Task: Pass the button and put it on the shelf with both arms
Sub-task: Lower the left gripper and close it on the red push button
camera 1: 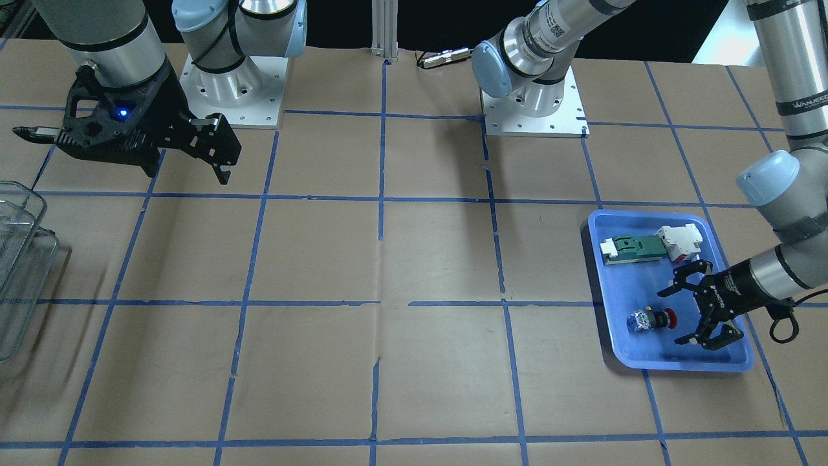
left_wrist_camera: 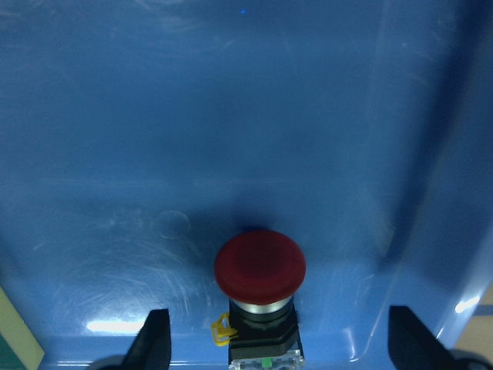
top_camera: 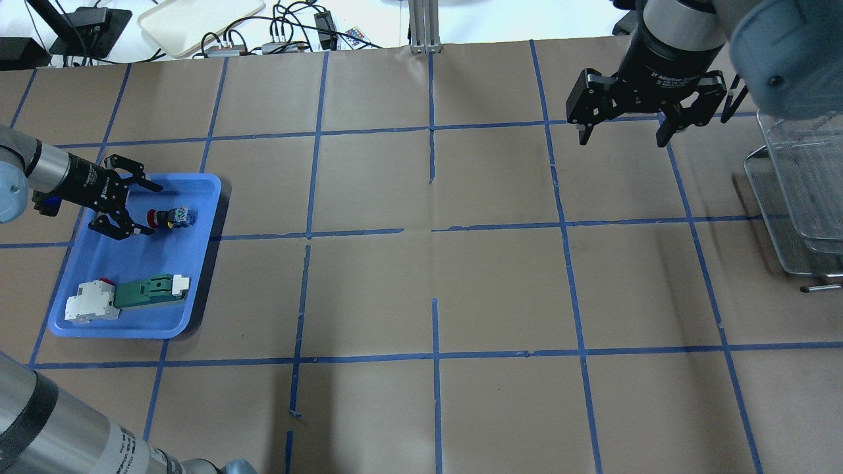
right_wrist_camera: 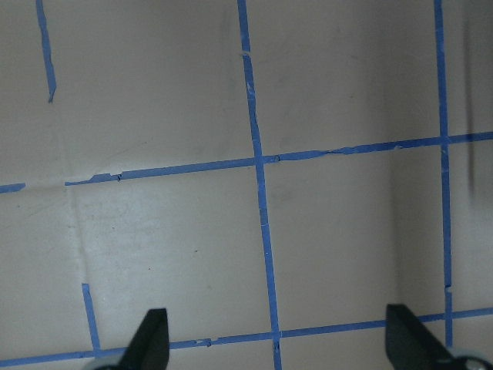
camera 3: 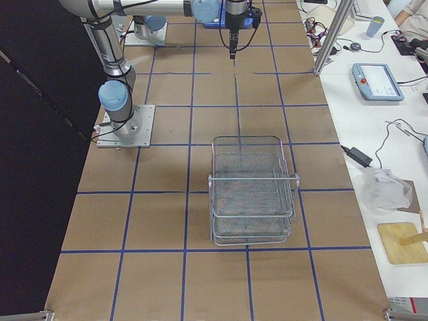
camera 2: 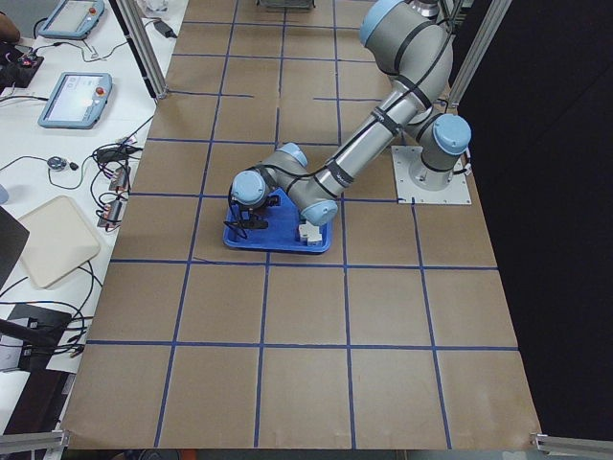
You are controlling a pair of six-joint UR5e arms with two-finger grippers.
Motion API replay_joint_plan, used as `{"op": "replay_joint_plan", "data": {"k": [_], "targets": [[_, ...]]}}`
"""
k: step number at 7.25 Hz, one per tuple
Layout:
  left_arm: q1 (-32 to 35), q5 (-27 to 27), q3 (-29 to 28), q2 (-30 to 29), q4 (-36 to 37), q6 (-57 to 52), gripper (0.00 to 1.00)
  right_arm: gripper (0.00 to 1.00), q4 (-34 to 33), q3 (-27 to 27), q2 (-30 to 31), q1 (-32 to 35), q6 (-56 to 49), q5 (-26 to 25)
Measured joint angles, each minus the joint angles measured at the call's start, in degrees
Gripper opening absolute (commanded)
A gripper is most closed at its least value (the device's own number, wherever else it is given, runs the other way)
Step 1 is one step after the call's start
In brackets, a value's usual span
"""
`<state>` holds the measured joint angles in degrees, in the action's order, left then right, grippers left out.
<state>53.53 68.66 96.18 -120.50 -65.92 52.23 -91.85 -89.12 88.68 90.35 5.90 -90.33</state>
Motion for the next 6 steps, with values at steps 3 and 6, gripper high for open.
{"op": "replay_joint_plan", "data": {"k": [3,6], "targets": [[-0.6,0.3,-0.2,-1.0,0.3,-0.5,1.00,1.00,0.0,0.0,0.0,0.0,0.0,0.1],[-1.6,0.3,0.0,-1.5,0.4,-0.3,1.00,1.00,0.0,0.0,0.0,0.0,0.0,0.0]]}}
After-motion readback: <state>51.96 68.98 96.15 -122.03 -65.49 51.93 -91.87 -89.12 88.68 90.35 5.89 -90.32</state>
